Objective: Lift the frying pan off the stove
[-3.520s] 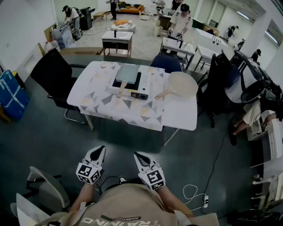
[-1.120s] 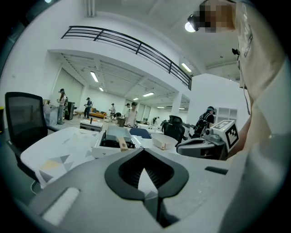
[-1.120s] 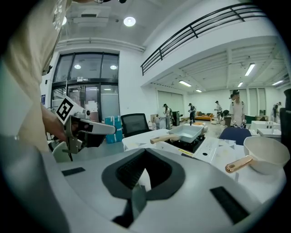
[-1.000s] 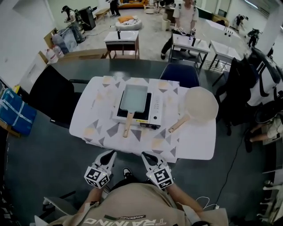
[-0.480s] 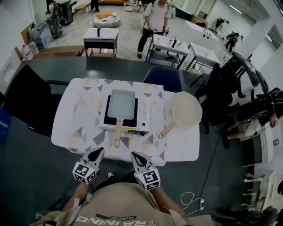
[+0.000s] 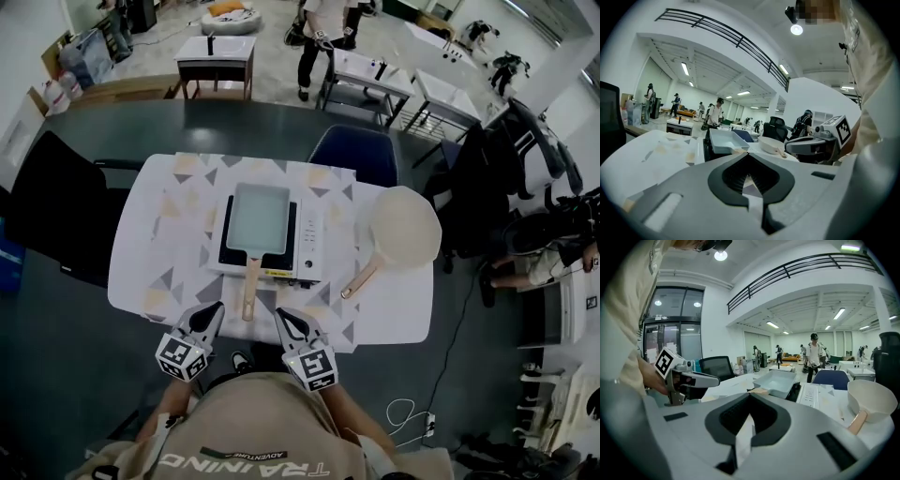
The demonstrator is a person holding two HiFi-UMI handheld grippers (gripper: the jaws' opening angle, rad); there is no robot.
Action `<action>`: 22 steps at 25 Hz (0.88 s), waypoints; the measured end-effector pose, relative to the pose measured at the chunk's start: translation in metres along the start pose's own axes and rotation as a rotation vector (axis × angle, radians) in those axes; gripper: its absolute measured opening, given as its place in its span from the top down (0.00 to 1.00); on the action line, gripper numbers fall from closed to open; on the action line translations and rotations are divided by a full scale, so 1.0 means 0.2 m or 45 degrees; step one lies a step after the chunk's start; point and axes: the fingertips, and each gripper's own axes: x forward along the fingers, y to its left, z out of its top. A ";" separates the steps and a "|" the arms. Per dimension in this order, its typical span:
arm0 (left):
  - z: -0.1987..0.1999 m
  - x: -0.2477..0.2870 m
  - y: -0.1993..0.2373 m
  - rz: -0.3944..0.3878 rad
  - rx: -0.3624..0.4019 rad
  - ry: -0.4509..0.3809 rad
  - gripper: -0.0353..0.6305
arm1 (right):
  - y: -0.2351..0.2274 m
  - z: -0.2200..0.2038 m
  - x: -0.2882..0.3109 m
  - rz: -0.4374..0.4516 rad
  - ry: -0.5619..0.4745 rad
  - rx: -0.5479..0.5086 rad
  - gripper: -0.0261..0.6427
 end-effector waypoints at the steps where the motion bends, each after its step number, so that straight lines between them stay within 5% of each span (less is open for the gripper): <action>1: 0.01 0.02 0.01 0.009 -0.002 0.004 0.95 | -0.03 0.00 0.03 0.007 -0.002 0.012 0.97; 8: 0.09 0.19 0.12 0.021 -0.024 0.067 0.95 | -0.23 0.09 0.26 0.080 -0.051 0.001 0.97; 15: 0.08 0.28 0.23 0.040 -0.188 0.109 0.95 | -0.26 -0.01 0.36 0.168 -0.028 0.033 0.97; 22: 0.02 0.32 0.26 -0.041 -0.360 0.167 0.95 | -0.29 -0.04 0.39 0.156 -0.006 0.045 0.97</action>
